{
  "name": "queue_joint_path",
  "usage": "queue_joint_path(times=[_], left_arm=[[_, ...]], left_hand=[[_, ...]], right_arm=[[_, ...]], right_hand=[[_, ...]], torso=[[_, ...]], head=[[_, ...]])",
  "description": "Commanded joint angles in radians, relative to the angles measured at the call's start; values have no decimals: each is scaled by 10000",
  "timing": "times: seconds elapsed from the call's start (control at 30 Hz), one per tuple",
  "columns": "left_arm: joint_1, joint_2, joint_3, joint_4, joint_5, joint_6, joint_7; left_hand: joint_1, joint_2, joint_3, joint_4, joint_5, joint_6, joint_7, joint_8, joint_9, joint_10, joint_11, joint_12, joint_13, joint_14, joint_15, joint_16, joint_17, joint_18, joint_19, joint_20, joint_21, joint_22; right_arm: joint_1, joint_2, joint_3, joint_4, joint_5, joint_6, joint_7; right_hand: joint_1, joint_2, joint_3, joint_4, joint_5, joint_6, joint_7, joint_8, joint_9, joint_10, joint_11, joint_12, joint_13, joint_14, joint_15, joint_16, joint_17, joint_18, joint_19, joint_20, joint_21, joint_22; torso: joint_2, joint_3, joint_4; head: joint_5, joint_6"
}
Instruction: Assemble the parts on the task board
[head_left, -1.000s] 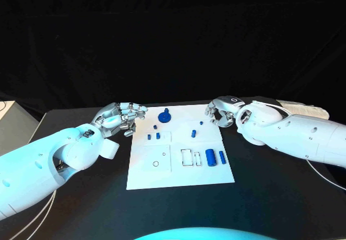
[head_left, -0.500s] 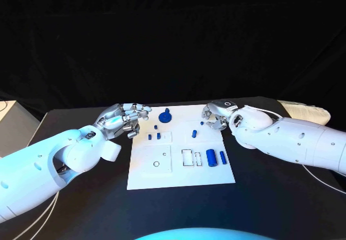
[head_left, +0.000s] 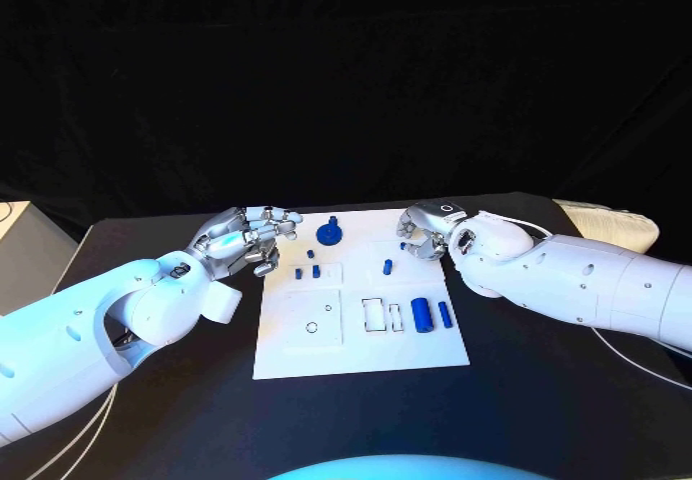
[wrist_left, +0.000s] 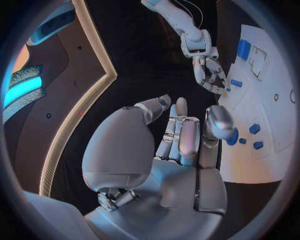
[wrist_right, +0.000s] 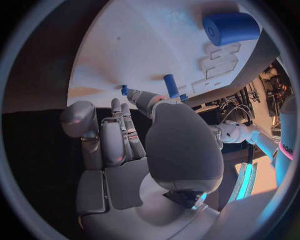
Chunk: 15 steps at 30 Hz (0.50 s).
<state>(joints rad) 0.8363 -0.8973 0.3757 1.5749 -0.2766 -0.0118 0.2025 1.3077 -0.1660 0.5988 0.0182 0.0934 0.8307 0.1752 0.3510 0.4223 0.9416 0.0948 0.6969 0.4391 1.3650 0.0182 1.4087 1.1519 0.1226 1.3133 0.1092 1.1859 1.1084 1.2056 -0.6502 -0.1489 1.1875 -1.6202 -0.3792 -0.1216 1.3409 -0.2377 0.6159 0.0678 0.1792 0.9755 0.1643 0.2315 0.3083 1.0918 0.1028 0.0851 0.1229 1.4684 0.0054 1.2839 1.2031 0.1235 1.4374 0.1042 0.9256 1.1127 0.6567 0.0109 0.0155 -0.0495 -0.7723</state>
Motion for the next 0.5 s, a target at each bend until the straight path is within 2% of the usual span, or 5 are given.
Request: queue_joint_path(times=[0.03, 0.13, 0.33, 0.5], left_arm=[[-13, 14, 9, 44, 89, 163, 67], [-13, 12, 10, 46, 86, 161, 58], [-13, 0, 10, 52, 82, 151, 46], [-13, 3, 10, 61, 82, 144, 49]], left_hand=[[-84, 20, -8, 71, 18, -97, -3, 46, -3, -73, -17, 60, -14, -34, 30, -59, -11, -125, 8, 17, 45, 7], [-84, 20, -8, 71, 18, -97, -3, 46, -3, -73, -17, 60, -14, -34, 30, -59, -11, -125, 8, 17, 45, 7], [-83, 22, -11, 79, 19, -128, 12, 48, -6, -84, -6, 66, -16, -36, 38, -62, -15, -123, 0, 23, 39, -1], [-85, 22, -15, 86, 18, -144, 22, 49, -8, -90, 2, 70, -17, -39, 44, -66, -21, -120, -10, 26, 27, -15]], right_arm=[[-24, 82, 0, -82, 68, 156, -16], [-36, 121, 0, -132, 54, 172, -53], [-51, 185, 0, -240, -76, 212, -212], [-84, 241, -1, -303, -115, 300, -248]], right_hand=[[44, 132, 64, 15, 16, 97, -6, -12, 8, 93, -5, -42, -14, 282, 55, -42, -17, -36, -49, -1, -62, -11], [52, 158, 77, 5, 25, 144, -14, 8, 18, 137, -14, -41, -15, 280, 45, -33, -14, -35, -50, -4, -53, -1], [102, 204, 115, -46, 53, 226, -33, 49, 39, 190, -32, -54, -19, 283, 25, -2, 9, -35, -45, -14, -19, 30], [129, 237, 136, -92, 51, 309, -53, 98, 63, 262, -52, -51, -9, 299, 7, 67, 72, -49, -25, -25, 71, 99]], torso=[[5, 8, 10], [6, 10, 15], [-2, 6, -14], [-1, 13, -4]], head=[[-2, -13], [-17, -19], [-4, -38], [9, -67]])
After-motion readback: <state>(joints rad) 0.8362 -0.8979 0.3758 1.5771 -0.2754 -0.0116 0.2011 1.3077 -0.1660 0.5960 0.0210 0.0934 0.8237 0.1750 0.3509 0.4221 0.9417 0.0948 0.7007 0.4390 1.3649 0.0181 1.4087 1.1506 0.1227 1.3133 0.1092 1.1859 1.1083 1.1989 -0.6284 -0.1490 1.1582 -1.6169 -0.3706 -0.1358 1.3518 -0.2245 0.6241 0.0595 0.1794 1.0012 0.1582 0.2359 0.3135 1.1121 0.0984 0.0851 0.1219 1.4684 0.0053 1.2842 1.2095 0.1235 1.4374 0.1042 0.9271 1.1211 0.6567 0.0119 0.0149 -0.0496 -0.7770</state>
